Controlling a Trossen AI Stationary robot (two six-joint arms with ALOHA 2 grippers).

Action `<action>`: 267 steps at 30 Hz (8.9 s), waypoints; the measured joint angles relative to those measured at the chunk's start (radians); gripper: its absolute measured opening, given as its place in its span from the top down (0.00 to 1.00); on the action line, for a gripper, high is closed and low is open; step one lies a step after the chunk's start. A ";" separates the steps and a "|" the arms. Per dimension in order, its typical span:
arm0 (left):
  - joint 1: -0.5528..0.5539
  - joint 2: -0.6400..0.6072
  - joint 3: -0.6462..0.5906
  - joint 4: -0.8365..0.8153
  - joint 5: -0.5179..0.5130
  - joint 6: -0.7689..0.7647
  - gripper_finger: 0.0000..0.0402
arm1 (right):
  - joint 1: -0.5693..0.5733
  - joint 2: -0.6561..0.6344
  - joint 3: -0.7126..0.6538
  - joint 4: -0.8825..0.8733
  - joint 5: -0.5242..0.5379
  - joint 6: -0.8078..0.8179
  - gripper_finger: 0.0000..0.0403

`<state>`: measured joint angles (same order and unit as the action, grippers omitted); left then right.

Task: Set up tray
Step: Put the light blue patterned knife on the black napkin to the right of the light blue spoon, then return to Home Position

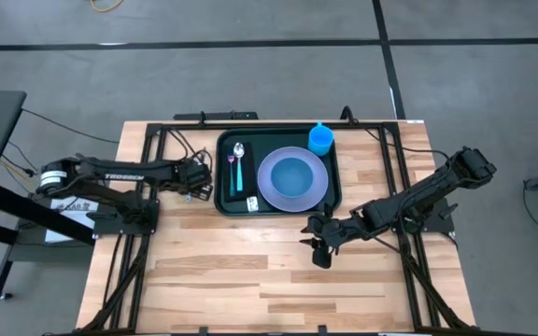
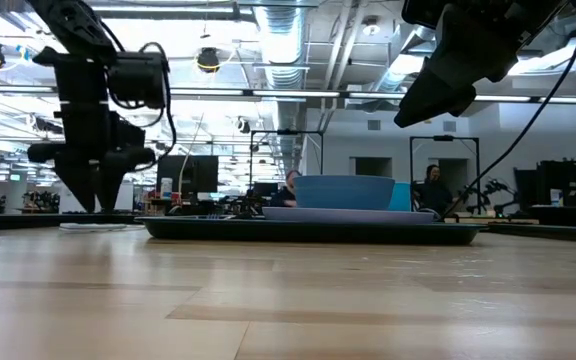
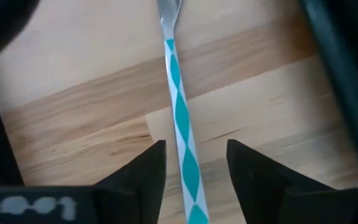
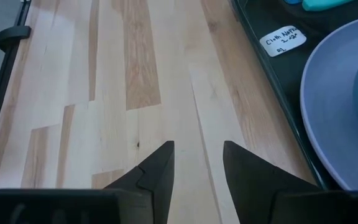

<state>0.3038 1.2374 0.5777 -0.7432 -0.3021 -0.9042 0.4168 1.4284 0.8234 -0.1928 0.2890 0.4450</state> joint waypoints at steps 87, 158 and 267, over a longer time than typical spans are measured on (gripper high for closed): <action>-0.104 0.498 0.402 0.505 -0.115 -0.386 0.91 | -0.031 0.000 0.000 -0.003 -0.004 -0.035 0.68; -0.321 0.167 0.747 0.139 -0.168 0.307 0.77 | 0.054 -0.103 0.037 0.145 0.164 -0.169 0.68; -0.883 -1.231 -0.413 0.222 -0.280 0.728 0.77 | 0.000 -1.088 -0.818 0.542 0.471 -0.410 0.68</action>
<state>-0.5797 0.0063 0.1646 -0.5217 -0.5819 -0.1764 0.4164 0.3401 0.0051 0.3489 0.7597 0.0345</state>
